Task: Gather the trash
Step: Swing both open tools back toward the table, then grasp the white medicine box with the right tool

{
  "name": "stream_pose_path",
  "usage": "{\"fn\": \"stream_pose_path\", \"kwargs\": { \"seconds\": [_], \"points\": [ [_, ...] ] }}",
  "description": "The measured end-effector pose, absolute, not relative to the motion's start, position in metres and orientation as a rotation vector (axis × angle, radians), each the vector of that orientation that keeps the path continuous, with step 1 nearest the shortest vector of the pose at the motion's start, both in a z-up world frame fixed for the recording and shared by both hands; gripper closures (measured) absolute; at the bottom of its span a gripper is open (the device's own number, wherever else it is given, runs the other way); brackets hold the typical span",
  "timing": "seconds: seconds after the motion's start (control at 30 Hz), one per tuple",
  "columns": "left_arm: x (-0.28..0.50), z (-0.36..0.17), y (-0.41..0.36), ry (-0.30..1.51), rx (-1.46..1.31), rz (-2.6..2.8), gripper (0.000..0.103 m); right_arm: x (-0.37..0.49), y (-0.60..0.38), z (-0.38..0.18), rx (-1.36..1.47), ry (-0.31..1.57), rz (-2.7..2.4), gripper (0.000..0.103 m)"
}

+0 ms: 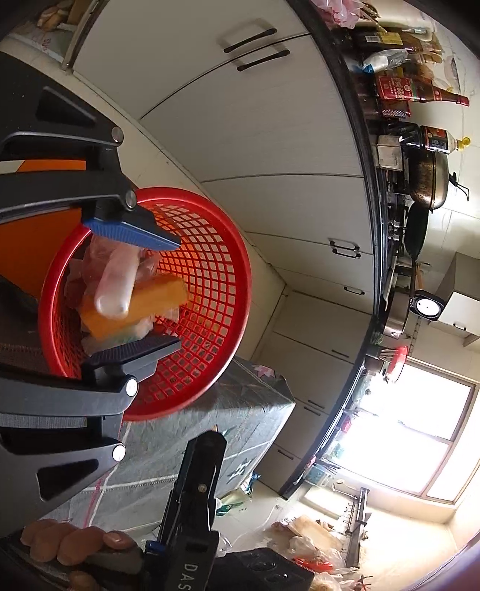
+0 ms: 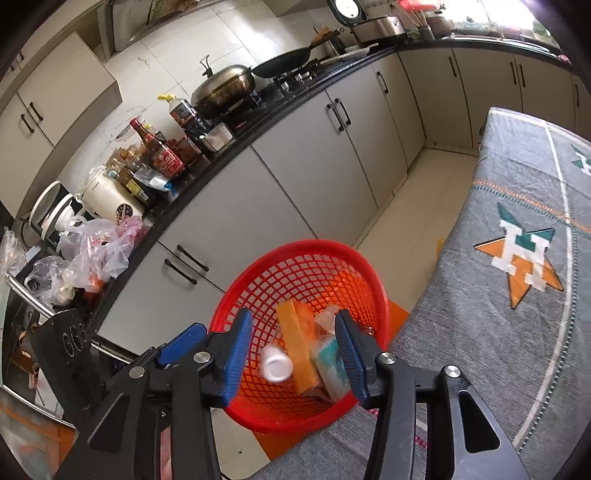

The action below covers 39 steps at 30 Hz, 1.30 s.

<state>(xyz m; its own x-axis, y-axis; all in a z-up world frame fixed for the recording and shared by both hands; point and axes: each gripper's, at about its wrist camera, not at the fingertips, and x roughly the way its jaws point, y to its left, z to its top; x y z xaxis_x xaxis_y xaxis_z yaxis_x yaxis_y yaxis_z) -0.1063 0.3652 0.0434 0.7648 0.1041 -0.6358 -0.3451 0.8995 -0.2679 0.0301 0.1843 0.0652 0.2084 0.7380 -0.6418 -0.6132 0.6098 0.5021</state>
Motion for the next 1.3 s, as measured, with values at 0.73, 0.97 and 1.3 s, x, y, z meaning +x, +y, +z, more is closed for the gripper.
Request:
{"fn": "stream_pose_path", "kwargs": {
  "seconds": [0.73, 0.97, 1.3],
  "points": [
    [-0.071, 0.064, 0.213, 0.712, -0.224, 0.003, 0.049, 0.064, -0.037, 0.080, 0.229, 0.870, 0.687, 0.051],
    [-0.047, 0.064, 0.165, 0.762, -0.217, -0.094, 0.049, 0.126, -0.180, 0.079, 0.323, 0.840, 0.401, 0.051],
    [-0.037, 0.068, 0.125, 0.784, -0.161, -0.154, 0.049, 0.192, -0.231, 0.038, 0.388, 0.955, 0.345, 0.051]
  ]
}}
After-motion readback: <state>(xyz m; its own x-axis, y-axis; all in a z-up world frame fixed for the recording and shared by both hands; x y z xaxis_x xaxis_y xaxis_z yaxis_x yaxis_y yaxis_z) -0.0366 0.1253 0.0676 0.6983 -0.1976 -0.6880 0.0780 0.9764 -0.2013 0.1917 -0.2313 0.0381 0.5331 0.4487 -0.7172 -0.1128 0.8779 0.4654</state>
